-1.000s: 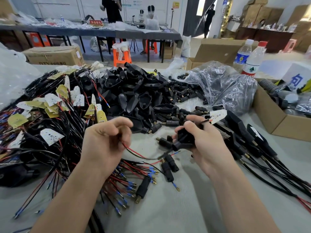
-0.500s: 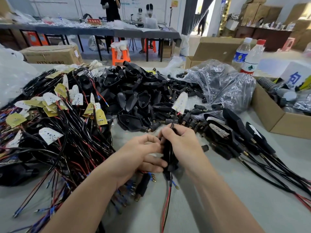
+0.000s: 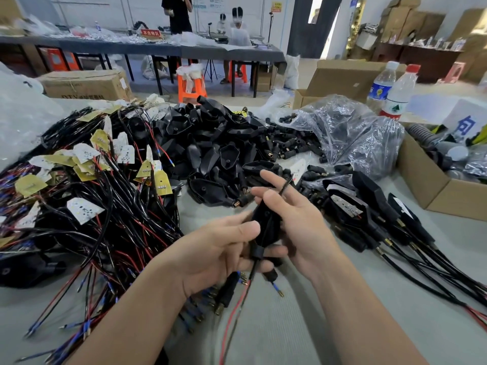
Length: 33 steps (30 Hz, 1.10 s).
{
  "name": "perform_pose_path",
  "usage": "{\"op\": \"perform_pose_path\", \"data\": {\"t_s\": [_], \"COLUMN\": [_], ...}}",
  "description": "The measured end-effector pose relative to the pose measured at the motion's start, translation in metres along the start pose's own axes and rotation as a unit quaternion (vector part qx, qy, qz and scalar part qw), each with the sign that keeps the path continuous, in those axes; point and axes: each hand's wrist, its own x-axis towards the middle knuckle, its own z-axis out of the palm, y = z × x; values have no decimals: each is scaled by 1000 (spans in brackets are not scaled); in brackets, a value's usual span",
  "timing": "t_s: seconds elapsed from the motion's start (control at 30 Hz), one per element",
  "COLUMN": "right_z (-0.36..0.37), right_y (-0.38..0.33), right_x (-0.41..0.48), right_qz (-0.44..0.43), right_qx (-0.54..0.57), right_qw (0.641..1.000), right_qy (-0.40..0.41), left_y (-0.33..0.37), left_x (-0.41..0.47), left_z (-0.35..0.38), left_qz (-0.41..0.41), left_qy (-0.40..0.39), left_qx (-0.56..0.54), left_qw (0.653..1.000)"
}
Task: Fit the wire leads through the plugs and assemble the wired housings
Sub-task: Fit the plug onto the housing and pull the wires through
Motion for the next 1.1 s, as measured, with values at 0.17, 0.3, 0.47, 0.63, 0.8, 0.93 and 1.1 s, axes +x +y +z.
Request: {"op": "perform_pose_path", "data": {"t_s": [0.17,0.3,0.47,0.63,0.8,0.93,1.1], "right_z": [1,2,3,4,-1,0,3], "right_y": [0,3,8,1,4,12,17], "right_x": [0,-3,0,-3,1,3,5], "right_qz": [-32,-25,-45,-67,-46,-118,-138], "right_qx": [-143,-236,-111,0,26,-173,-290], "right_qw": [989,968,992,998,996,978,946], "right_qy": [-29,-83,-31,21,71,-4,-48], "left_y": [-3,-7,-1,0,-4,-4,0], "left_x": [7,11,12,13,13,12,11], "left_z": [2,5,4,-4,-6,-4,-5], "left_qz": [53,82,113,105,68,85,133], "left_qy": [30,63,95,135,134,130,186], "left_qx": [12,-2,-38,10,68,68,51], "left_qw": [998,995,988,985,986,986,972]}}
